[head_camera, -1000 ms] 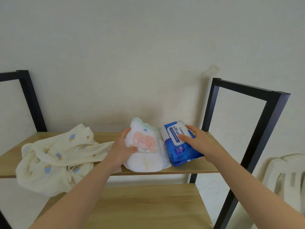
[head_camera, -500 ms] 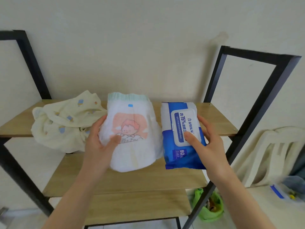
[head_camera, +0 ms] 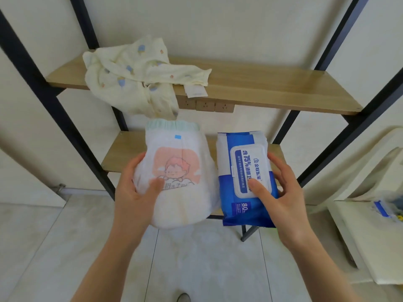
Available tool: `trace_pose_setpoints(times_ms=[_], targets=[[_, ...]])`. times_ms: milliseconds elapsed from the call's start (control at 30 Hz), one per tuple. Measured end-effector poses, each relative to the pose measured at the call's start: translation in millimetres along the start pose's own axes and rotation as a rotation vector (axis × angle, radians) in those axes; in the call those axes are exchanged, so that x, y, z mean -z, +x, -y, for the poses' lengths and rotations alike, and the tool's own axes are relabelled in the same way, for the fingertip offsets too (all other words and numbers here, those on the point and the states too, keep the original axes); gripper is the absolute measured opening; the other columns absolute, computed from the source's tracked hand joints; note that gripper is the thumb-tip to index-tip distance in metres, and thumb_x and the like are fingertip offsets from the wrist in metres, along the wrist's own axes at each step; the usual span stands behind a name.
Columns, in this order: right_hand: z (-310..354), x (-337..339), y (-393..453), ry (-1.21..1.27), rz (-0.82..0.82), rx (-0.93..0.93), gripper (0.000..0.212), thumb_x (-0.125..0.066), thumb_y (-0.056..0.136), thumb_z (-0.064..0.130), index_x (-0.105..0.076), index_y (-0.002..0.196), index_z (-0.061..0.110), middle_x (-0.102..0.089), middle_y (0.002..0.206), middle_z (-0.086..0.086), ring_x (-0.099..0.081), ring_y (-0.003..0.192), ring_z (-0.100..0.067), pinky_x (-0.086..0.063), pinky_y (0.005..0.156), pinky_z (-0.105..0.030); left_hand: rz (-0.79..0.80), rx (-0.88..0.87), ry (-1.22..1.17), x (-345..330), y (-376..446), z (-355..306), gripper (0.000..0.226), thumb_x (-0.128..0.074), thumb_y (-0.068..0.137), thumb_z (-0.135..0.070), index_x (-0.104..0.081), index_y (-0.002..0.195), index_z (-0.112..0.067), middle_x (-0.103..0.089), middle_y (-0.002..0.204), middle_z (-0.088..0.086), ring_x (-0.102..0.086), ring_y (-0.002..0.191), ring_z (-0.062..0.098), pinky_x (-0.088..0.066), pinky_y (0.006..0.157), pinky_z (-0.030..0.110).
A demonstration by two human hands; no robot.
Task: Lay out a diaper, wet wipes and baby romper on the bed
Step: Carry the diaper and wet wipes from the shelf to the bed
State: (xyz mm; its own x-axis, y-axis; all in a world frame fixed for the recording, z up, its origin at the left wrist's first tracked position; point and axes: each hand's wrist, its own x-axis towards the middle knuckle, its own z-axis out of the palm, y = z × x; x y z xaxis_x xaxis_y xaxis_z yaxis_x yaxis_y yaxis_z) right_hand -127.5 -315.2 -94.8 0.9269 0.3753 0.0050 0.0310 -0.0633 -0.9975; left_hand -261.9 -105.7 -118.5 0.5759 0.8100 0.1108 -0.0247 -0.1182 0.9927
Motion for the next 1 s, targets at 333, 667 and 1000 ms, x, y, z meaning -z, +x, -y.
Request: trace_pose_setpoints(times_ms=[333,667,1000], targets=[[-54.2,37.0,-58.6,-0.046,0.130,-0.137,0.058,-0.076,0.076,0.025,-0.048,0.123,0.045,-0.062,0.113,0.009,-0.067,0.093,-0.003,-0.056,0.057,-0.020,-0.201,0.134,0.103,4.3,-114.1,39.0,0.051,-0.068,0.086,-0.009,-0.053,0.121,-0.042,-0.061,0.117,-0.015,-0.062,0.105,0.007,-0.054,0.079,0.032],[-87.0,77.0,-119.6,-0.122,0.349,-0.200,0.059,-0.074,0.078,0.022,-0.047,0.128,0.037,-0.060,0.117,0.010,-0.062,0.093,0.010,-0.056,0.058,-0.018,-0.367,0.258,0.125,-1.1,-242.9,58.4,0.053,-0.071,0.083,-0.013,-0.053,0.119,-0.047,-0.063,0.114,-0.016,-0.064,0.102,0.007,-0.056,0.083,0.039],[-94.5,33.4,-167.8,-0.162,0.591,-0.208,0.057,-0.075,0.080,0.019,-0.048,0.128,0.032,-0.058,0.108,0.021,-0.058,0.090,0.018,-0.051,0.056,-0.012,-0.588,0.352,0.194,56.6,-309.4,57.0,0.052,-0.069,0.085,-0.011,-0.050,0.123,-0.042,-0.059,0.113,-0.021,-0.061,0.104,0.004,-0.054,0.088,0.038]])
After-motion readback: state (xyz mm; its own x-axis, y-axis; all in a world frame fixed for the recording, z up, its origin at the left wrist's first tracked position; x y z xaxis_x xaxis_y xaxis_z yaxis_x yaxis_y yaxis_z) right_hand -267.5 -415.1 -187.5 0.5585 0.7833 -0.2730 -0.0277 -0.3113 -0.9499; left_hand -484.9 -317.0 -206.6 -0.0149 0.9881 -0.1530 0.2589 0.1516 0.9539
